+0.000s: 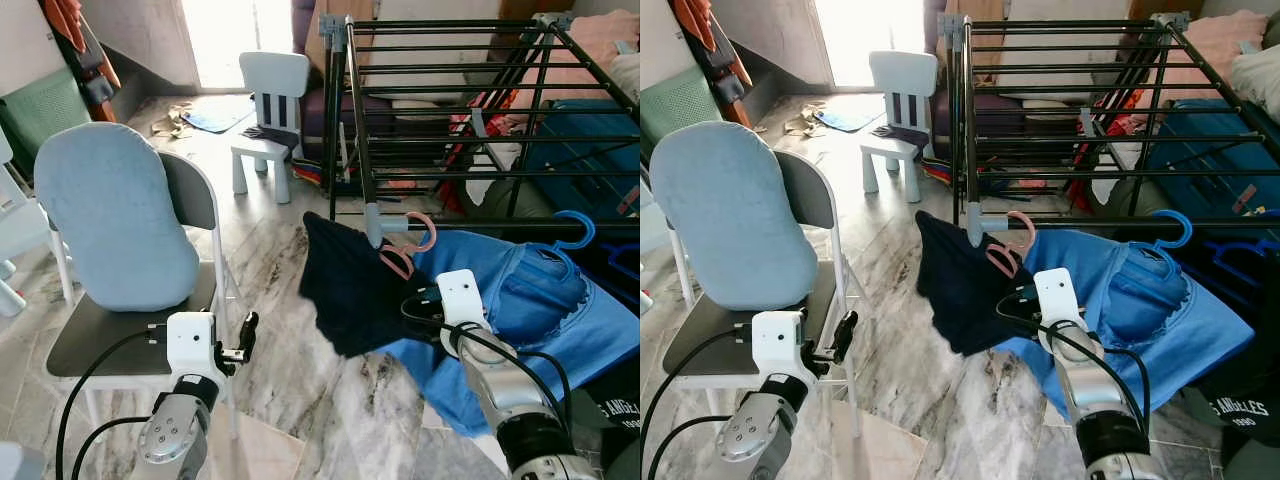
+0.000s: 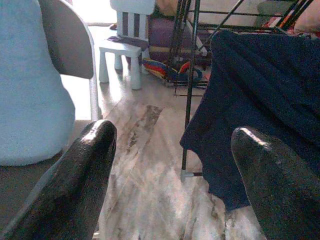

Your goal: Hang hanger

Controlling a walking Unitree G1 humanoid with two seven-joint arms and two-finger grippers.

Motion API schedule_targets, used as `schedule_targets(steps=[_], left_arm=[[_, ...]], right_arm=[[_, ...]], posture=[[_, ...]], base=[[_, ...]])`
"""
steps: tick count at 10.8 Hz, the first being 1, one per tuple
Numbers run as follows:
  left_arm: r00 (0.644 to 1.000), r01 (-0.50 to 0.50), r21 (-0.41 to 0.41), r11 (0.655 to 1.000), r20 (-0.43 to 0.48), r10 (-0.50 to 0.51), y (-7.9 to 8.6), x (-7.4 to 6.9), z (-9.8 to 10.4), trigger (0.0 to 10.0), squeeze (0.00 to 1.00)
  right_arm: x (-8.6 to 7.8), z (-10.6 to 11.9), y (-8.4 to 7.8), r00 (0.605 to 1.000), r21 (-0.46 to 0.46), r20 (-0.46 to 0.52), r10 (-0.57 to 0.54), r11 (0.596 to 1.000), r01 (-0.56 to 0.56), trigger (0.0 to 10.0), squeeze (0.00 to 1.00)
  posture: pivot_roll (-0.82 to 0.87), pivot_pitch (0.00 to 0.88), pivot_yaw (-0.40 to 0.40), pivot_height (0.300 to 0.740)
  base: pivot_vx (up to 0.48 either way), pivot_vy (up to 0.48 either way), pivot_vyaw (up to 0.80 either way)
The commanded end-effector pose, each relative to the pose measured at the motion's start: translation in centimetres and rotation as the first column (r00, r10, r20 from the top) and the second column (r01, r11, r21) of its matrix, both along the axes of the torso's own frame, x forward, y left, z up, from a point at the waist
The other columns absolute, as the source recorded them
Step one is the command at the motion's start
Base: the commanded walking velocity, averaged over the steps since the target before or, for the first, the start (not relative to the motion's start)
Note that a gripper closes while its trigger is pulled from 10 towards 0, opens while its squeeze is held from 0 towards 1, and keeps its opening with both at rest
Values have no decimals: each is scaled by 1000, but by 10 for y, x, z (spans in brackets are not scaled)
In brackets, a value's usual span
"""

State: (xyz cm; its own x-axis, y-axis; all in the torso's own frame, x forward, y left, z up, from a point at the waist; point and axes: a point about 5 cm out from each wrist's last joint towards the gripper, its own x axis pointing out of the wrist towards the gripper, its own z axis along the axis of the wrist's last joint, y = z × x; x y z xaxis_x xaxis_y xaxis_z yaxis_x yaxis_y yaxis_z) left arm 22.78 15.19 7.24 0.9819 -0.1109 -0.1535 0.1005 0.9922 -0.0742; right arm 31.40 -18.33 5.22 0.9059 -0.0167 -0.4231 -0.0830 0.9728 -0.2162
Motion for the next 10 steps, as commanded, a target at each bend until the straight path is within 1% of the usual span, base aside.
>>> schedule_targets(steps=[1,2,4,6,7,8,10], left_arm=[[1000,5,10,1000,8,-5,0,2,1,10000,0],[1000,6,11,1000,9,-6,0,2,1,10000,0],[1000,3,10,1000,9,-3,0,1,1,10000,0],[1000,2,13,1000,8,-2,0,0,1,10000,0],[1000,1,25,1000,6,-1,2,-2,1,10000,0],[1000,6,27,1000,8,-6,2,-3,1,10000,0],[1000,9,27,1000,7,-9,1,-3,2,10000,0]], right_arm=[[1,8,0,999,6,39,1,1000,-1,10000,871],[-1,11,0,998,-13,64,25,1000,-24,10000,12],[-5,11,1,996,-38,66,54,998,-51,10000,0],[-10,12,0,995,-33,75,61,998,-59,10000,0],[-16,15,-1,995,15,97,24,1000,-26,10000,0],[-20,16,1,995,11,94,42,999,-43,10000,1000],[-29,18,4,994,5,96,59,998,-60,10000,1000]], posture=[[-54,0,26,740],[-58,0,27,740],[-60,0,28,740],[-61,0,31,740],[-63,0,33,740],[-62,0,34,740],[-68,0,35,740]], base=[[0,0,0],[0,0,0],[0,0,0],[0,0,0],[0,0,0],[0,0,0],[0,0,0]])
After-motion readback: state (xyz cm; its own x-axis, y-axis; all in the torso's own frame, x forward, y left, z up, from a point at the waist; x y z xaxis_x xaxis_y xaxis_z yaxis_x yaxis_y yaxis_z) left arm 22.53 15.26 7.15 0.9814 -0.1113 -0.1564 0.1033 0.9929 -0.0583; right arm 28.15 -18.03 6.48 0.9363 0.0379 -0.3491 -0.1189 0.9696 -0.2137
